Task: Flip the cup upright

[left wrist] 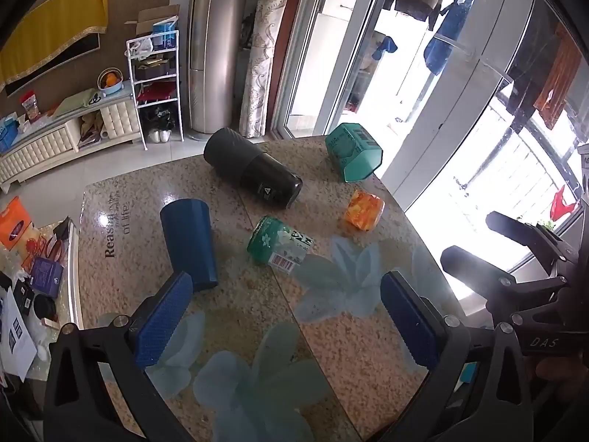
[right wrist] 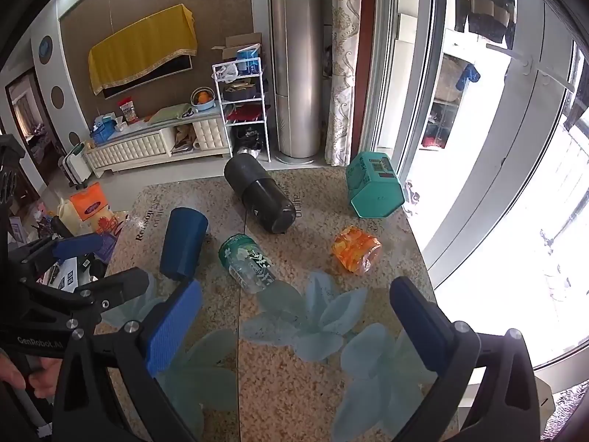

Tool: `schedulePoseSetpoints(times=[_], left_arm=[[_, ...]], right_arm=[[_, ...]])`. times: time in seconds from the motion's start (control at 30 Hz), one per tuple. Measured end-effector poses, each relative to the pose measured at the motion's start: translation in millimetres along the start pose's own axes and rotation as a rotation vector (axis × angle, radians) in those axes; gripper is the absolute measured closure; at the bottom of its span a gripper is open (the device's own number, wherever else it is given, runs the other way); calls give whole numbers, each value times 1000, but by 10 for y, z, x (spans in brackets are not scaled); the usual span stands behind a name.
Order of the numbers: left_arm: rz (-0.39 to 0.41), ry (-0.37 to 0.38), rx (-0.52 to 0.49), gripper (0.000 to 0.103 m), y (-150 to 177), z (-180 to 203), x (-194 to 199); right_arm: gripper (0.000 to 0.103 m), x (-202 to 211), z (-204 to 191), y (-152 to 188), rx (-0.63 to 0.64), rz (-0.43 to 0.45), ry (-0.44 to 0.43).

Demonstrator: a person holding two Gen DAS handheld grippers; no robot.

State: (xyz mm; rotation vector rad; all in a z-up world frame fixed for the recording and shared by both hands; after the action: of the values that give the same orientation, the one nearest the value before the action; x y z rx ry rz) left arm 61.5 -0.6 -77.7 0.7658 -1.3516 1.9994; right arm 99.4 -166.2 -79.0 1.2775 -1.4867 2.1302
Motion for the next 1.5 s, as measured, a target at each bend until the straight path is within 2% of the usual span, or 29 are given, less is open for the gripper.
schedulePoseSetpoints(times=[0.27,0.4,1.5], left_arm=[[14,-30,-10,0,2,34,78],[-4,-20,-1,0,12,31,8],[6,-19,-11,0,40,54,99]], right_arm=[[0,-7,-2,-1,-1,-2,1],[0,-11,2,-3,-3,-1,4],[0,41,22,57,-8,-1,2]])
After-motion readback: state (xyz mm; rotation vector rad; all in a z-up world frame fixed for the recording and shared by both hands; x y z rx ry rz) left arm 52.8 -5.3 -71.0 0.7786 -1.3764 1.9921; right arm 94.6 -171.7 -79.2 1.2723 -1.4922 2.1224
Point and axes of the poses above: each gripper's, at about its wrist camera, not at the fingertips, and x roughly against the way its jaws point, z to its right, y to its underside, the point moved 10 cm from there along -x, roughly the way its jaws point, and after that the axes turned 9 degrees about y, right-handed, at the moved point
